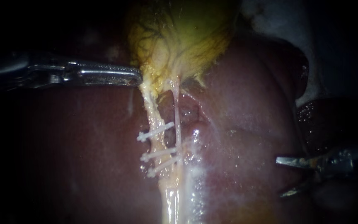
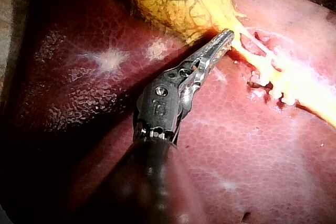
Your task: Go to the cutting position left tube
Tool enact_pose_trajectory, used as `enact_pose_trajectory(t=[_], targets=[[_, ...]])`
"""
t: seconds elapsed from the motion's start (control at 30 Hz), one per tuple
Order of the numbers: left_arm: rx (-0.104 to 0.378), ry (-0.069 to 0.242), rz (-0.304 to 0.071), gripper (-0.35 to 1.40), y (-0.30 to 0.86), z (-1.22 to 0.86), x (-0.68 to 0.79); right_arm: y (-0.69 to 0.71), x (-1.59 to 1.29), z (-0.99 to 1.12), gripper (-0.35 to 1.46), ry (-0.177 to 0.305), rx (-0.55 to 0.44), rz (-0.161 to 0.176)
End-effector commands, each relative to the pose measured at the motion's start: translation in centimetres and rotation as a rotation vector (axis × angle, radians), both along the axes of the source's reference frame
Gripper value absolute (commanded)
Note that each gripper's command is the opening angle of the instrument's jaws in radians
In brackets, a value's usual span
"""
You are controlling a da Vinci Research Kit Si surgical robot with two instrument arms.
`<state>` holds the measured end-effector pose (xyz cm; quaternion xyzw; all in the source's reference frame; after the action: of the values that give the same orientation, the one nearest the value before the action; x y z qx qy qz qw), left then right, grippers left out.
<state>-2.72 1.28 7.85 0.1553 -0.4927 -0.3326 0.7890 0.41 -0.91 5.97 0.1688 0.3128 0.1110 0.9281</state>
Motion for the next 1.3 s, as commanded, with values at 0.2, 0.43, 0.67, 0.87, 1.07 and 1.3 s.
enact_pose_trajectory(t=[0.2,0.43,0.67,0.87,1.07,1.3], targets=[[0.010,-0.005,0.006,-0.35,0.09,-0.17,0.17,0.00,0.00,0.00,1.44,0.000,0.000,0.000],[0.009,0.007,-0.032,-0.35,0.27,-0.50,0.53,0.00,0.00,0.01,1.44,0.001,0.002,-0.001],[0.008,0.008,-0.038,-0.35,0.27,-0.53,0.54,0.04,0.03,0.01,1.44,0.008,-0.015,-0.026],[0.008,0.008,-0.039,-0.35,0.26,-0.53,0.54,0.17,0.10,-0.05,1.42,0.024,0.024,-0.049],[0.008,0.008,-0.039,-0.35,0.26,-0.54,0.54,0.29,0.27,-0.10,1.36,0.047,0.092,-0.079],[0.008,0.009,-0.041,-0.35,0.25,-0.55,0.52,0.35,0.56,-0.06,1.27,0.175,0.165,-0.099]])
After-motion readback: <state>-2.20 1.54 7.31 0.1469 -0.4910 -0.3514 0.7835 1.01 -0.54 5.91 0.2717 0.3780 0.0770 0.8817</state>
